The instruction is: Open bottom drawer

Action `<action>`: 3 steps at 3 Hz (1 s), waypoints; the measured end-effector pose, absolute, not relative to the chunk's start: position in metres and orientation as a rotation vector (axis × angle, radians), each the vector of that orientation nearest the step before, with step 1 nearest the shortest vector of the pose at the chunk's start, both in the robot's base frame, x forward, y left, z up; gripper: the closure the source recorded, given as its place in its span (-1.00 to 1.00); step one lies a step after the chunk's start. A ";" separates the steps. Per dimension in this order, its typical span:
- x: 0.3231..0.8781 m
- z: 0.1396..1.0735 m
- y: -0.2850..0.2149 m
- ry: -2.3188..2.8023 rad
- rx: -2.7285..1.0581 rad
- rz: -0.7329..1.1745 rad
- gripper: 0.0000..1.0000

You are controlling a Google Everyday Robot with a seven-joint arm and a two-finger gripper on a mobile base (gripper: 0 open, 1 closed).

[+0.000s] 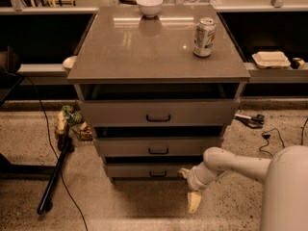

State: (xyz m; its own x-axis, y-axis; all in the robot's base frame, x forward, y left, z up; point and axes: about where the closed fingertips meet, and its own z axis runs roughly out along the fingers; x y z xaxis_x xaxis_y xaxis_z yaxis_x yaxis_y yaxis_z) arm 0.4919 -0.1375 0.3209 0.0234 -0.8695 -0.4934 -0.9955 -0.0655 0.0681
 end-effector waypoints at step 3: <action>0.563 0.244 -0.137 1.786 -2.040 0.429 -1.00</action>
Offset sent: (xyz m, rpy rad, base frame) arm 0.0834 0.0004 -0.0878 0.0001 -0.1989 0.0682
